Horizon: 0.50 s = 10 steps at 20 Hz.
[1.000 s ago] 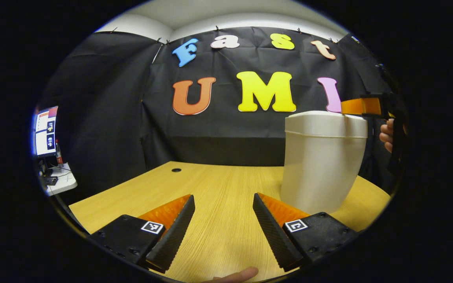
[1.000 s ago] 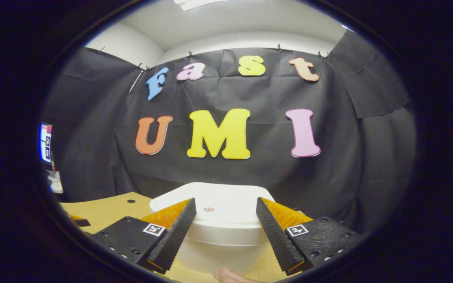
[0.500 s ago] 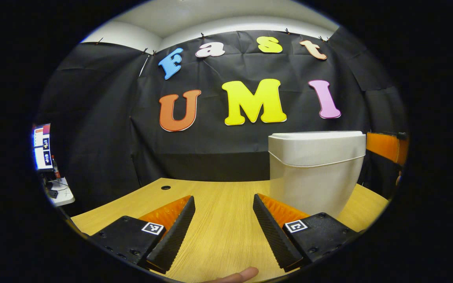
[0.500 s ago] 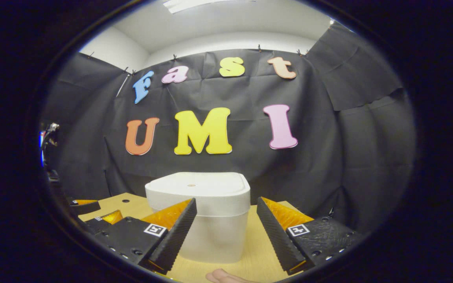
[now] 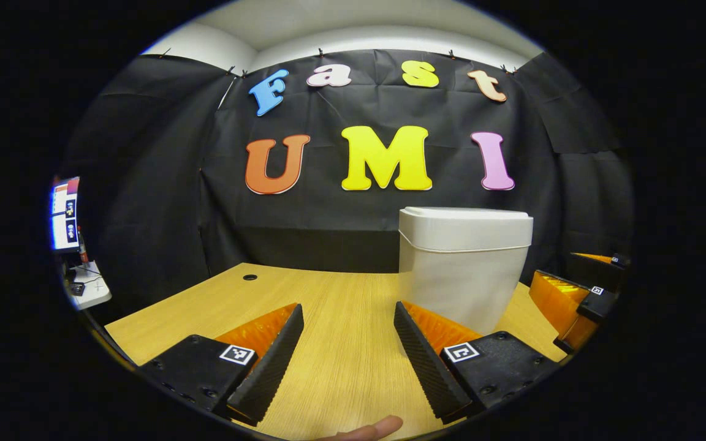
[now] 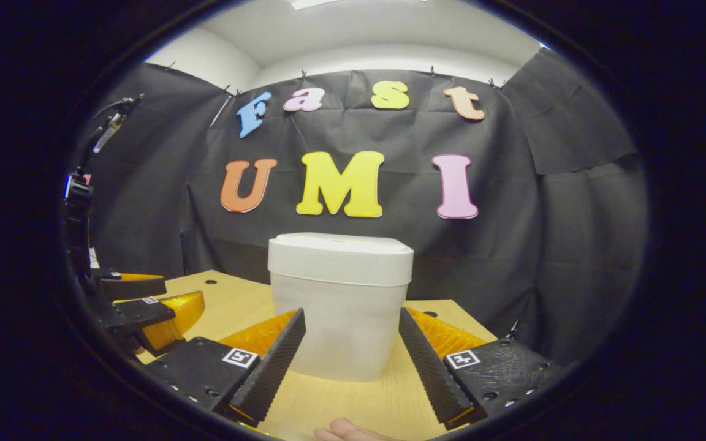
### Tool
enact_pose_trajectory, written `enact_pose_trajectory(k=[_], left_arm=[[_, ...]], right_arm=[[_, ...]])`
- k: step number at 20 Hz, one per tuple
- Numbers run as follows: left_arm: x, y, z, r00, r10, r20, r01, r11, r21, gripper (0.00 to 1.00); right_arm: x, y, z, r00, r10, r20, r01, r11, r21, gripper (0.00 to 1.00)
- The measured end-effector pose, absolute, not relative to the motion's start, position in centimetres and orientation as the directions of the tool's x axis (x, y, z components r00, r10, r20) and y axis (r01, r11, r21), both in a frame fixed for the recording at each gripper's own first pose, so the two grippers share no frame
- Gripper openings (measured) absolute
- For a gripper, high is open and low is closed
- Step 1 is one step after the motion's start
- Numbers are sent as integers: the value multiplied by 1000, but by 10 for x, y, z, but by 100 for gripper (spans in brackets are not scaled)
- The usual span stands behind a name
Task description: Press the lid of the desktop garbage bin to open it, pick up the crumpled paper on the desktop and throw it into the bin, then pick up the pop can on the desktop and drop it into the bin, and finally close the garbage bin lid.
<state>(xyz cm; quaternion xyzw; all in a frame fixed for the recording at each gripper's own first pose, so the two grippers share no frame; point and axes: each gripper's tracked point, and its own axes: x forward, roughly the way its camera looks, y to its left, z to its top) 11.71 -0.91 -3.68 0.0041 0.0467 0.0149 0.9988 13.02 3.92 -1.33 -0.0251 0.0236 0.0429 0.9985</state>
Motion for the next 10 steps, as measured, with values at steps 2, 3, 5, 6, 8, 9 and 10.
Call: enact_pose_trajectory(k=[2, 3, 5, 6, 8, 9, 10], left_arm=[[108, -12, -41, 994, 26, -108, -25, 1000, 18, 96], [105, -13, -40, 994, 25, -102, -22, 999, 26, 96], [99, -12, -39, 996, 34, -88, -31, 999, 40, 96], [97, -12, -36, 997, 36, -76, -32, 998, 46, 96], [97, -11, -34, 997, 42, -62, -39, 998, 44, 96], [98, -11, -31, 998, 42, -48, -40, 998, 43, 96], [101, -11, -25, 999, 45, -29, -44, 998, 45, 96]], right_arm=[[122, 41, -12, 996, 82, -44, -84, 995, -55, 95], [118, 42, -11, 996, 80, -39, -82, 995, -59, 95], [111, 41, -14, 996, 74, -38, -77, 994, -71, 95], [110, 41, -15, 996, 77, -41, -80, 994, -75, 95], [108, 43, -17, 995, 90, -45, -93, 993, -76, 95], [109, 42, -16, 995, 91, -41, -94, 992, -81, 95], [112, 39, -16, 995, 88, -37, -91, 992, -83, 95]])
